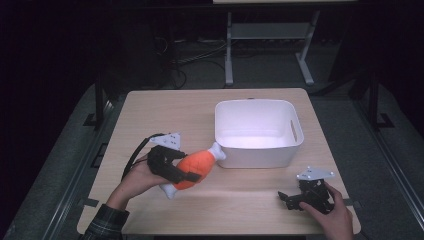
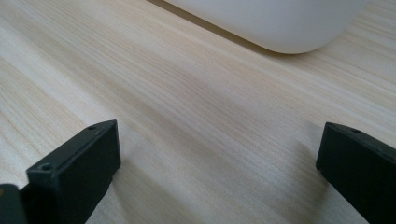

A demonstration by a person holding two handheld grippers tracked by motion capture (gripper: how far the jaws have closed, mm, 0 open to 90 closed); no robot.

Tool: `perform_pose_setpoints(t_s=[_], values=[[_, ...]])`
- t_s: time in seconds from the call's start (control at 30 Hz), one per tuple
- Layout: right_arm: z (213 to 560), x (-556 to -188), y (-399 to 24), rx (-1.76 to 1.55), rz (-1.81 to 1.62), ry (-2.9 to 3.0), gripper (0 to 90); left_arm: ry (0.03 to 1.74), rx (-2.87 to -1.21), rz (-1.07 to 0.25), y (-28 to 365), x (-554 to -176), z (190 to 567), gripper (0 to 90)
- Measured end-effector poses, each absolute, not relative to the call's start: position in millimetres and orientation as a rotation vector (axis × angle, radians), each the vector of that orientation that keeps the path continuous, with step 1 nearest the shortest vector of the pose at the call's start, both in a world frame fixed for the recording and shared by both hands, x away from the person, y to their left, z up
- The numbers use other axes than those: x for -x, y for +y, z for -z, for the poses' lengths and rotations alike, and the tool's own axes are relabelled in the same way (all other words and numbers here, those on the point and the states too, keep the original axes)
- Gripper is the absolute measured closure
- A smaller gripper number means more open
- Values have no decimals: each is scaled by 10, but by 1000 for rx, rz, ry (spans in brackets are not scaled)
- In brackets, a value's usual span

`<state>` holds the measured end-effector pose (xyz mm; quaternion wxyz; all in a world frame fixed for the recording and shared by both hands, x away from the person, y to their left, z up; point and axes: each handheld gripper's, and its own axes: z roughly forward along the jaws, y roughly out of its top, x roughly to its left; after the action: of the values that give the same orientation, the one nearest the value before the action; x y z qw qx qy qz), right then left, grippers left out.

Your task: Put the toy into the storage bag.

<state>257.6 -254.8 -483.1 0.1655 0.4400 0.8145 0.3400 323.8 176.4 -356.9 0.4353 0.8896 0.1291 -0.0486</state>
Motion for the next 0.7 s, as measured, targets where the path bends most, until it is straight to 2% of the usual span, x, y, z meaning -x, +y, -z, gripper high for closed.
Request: perform_pose_setpoints(t_s=[0.7], values=[[4831,-2576,-2548,-1253,-969,2320,0,252,-2201,114,1519,-3477,3181,358]])
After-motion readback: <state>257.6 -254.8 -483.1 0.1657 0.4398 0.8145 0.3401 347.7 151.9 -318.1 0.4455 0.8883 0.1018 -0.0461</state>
